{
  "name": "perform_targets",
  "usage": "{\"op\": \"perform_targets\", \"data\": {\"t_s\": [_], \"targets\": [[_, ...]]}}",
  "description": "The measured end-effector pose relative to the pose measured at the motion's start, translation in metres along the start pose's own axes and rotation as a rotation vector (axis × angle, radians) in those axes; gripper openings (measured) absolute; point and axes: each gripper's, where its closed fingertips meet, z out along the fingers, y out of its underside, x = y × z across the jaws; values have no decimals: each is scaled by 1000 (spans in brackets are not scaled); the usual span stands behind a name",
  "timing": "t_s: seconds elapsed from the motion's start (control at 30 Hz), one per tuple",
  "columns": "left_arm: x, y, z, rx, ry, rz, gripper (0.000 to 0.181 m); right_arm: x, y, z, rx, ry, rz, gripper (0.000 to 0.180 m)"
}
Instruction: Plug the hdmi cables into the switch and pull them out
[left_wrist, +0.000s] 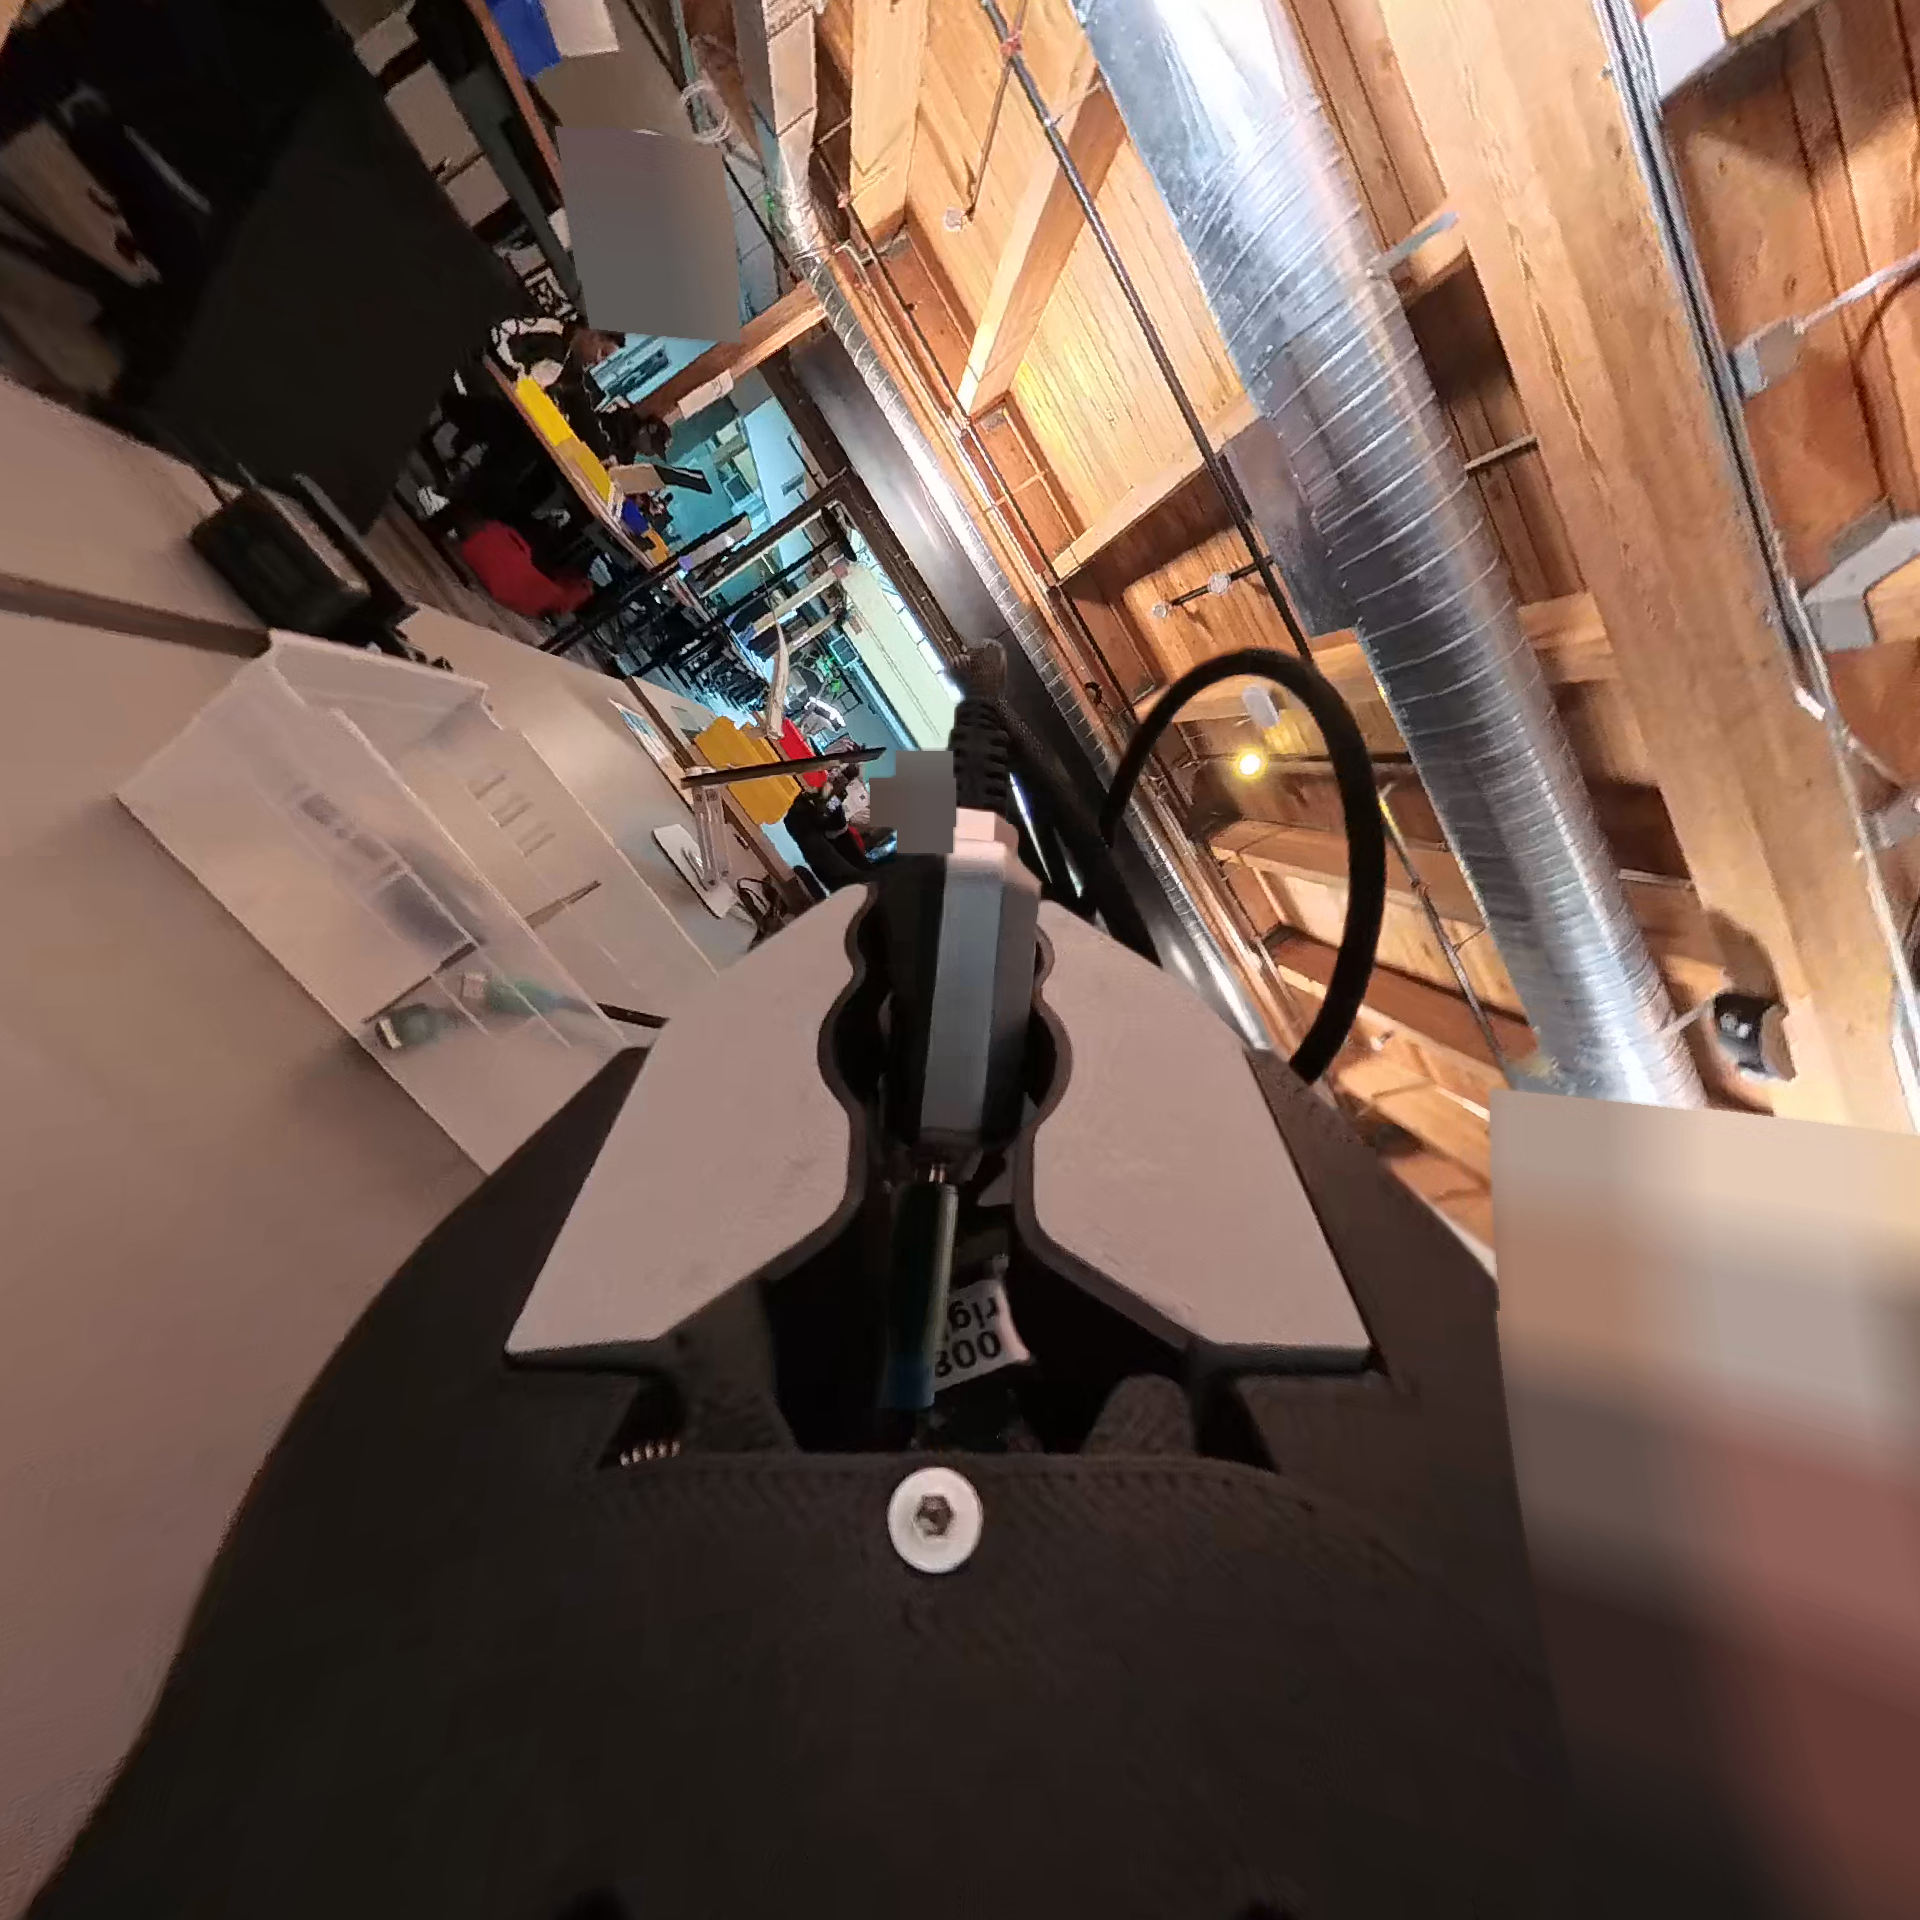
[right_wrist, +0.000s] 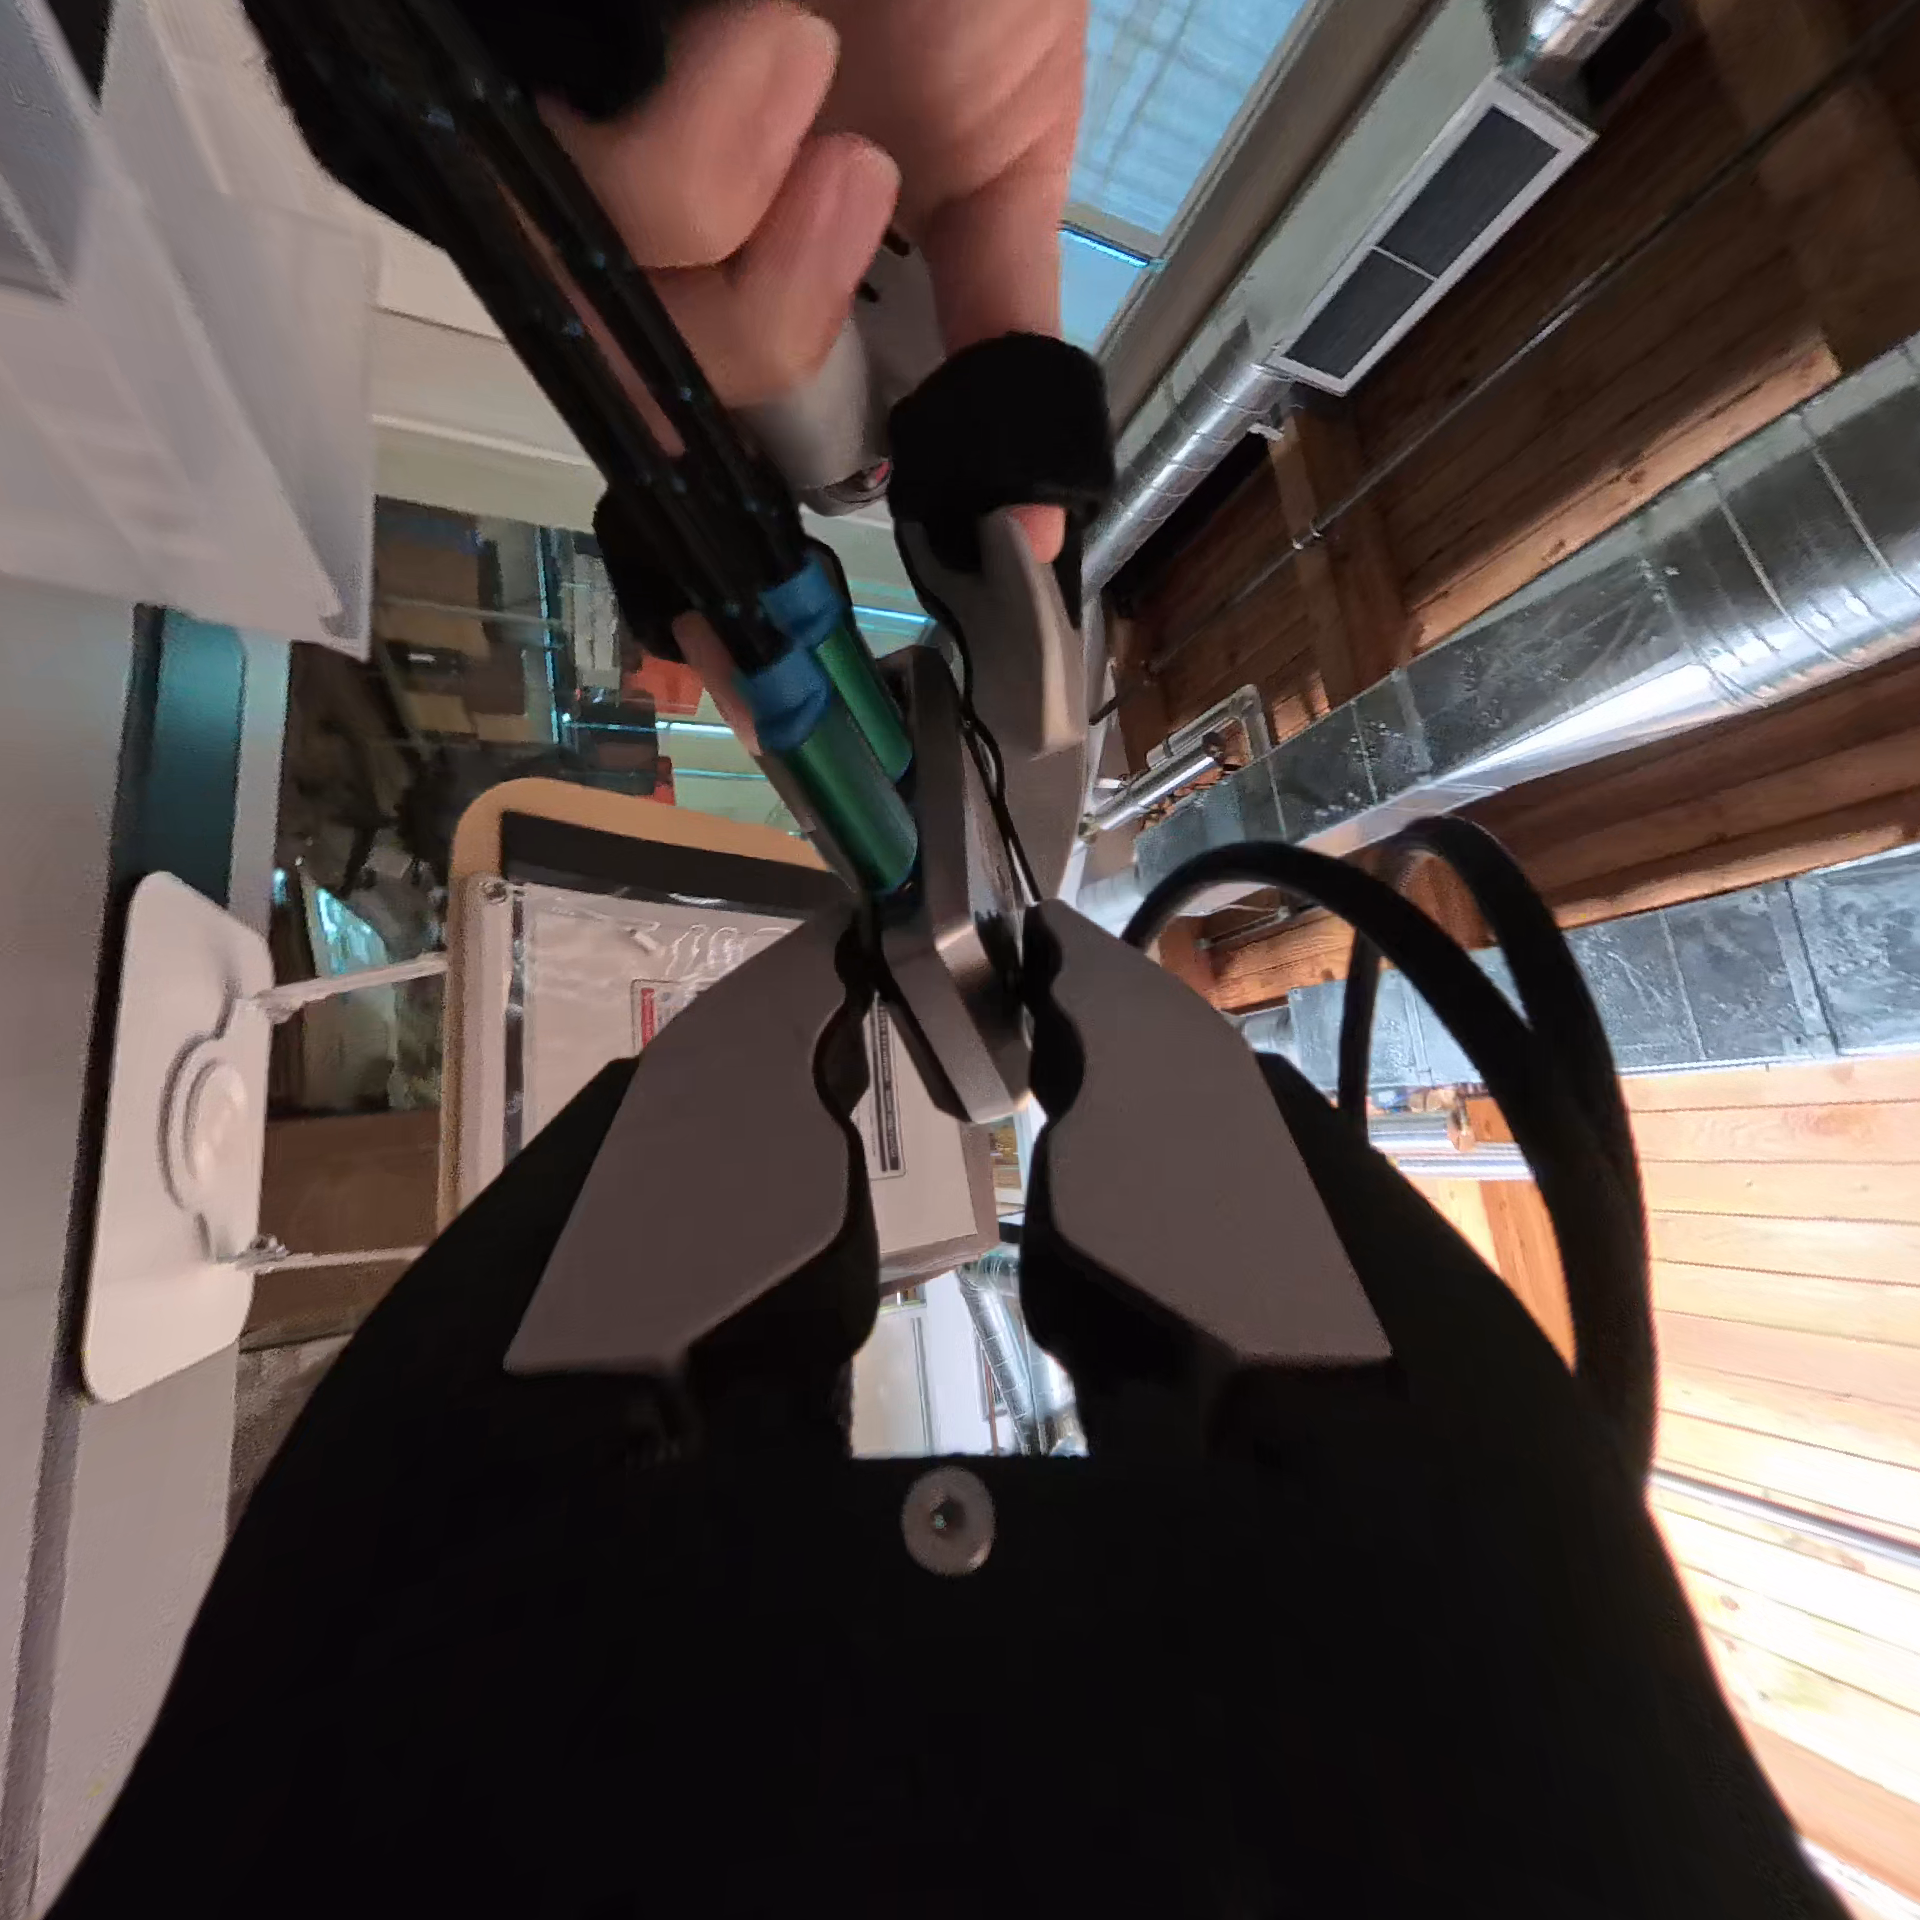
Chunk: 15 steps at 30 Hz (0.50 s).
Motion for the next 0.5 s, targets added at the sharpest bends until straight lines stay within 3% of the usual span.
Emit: {"op": "perform_targets", "data": {"t_s": [0.2, 0.27, 0.3, 0.4, 0.5], "targets": [[5, 5, 3, -127, 9, 128, 30, 3, 2, -7, 17, -6, 47, 22], [16, 4, 1, -175, 40, 229, 42, 11, 8, -13, 44, -17, 166, 21], [22, 0, -2, -167, 62, 302, 37, 16, 12, -15, 51, -19, 229, 21], [38, -20, -19, -113, 55, 628, 37, 30, 23, -23, 72, -37, 360, 21], [34, -23, -35, -125, -99, 1102, 50, 39, 25, -29, 152, -97, 542, 22]]}}
